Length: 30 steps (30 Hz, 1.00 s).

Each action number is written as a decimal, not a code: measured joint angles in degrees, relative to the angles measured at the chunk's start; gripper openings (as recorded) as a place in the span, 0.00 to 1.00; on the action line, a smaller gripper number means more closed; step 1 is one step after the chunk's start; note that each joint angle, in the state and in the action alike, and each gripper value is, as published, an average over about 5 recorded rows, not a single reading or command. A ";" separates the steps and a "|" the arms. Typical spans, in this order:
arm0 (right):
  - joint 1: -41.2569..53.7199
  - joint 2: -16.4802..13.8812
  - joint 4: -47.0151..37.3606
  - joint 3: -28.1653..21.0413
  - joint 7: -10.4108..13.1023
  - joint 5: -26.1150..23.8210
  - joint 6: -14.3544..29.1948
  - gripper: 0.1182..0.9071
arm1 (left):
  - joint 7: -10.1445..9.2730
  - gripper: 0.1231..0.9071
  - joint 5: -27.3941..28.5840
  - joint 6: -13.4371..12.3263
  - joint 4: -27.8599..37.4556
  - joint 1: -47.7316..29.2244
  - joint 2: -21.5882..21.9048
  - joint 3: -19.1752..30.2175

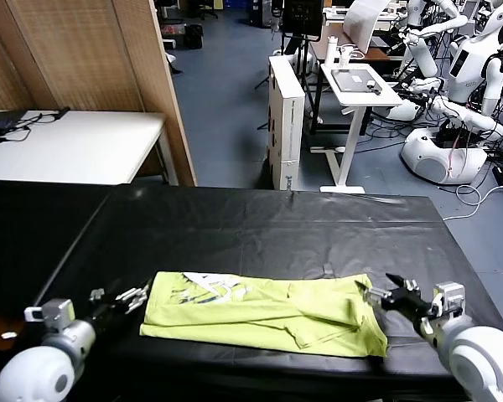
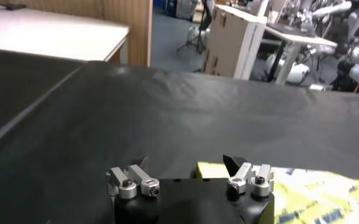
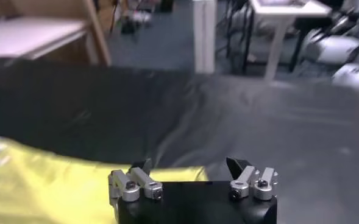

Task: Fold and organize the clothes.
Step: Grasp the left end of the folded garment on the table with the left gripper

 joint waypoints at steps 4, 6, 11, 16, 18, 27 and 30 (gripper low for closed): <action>2.13 1.26 -2.11 -1.73 0.09 -0.96 0.26 1.00 | 0.27 1.00 0.83 -0.19 1.94 -2.57 -0.67 2.23; 2.78 1.88 -3.00 -2.57 0.07 -1.54 0.37 1.00 | 0.32 1.00 1.06 -0.30 2.80 -3.42 -0.89 2.95; 3.16 3.15 -4.42 -4.01 -0.13 -2.79 0.46 1.00 | 0.32 1.00 1.61 -0.72 5.14 -4.75 -1.33 4.15; 3.42 3.67 -5.36 -4.74 -0.36 -3.20 0.47 1.00 | 0.32 1.00 2.04 -0.76 7.25 -5.86 -1.76 5.28; 3.55 3.89 -5.85 -5.03 -0.59 -3.45 0.53 0.97 | 0.31 1.00 2.21 -0.68 7.70 -6.16 -1.94 5.68; 3.27 5.51 -7.41 -5.98 -1.95 -5.28 0.99 0.52 | 0.65 0.99 3.01 -0.85 8.77 -5.56 -2.46 6.09; 3.47 5.69 -7.71 -6.14 -2.04 -5.32 0.99 0.28 | 0.85 0.92 2.86 -0.88 8.67 -5.53 -2.48 6.13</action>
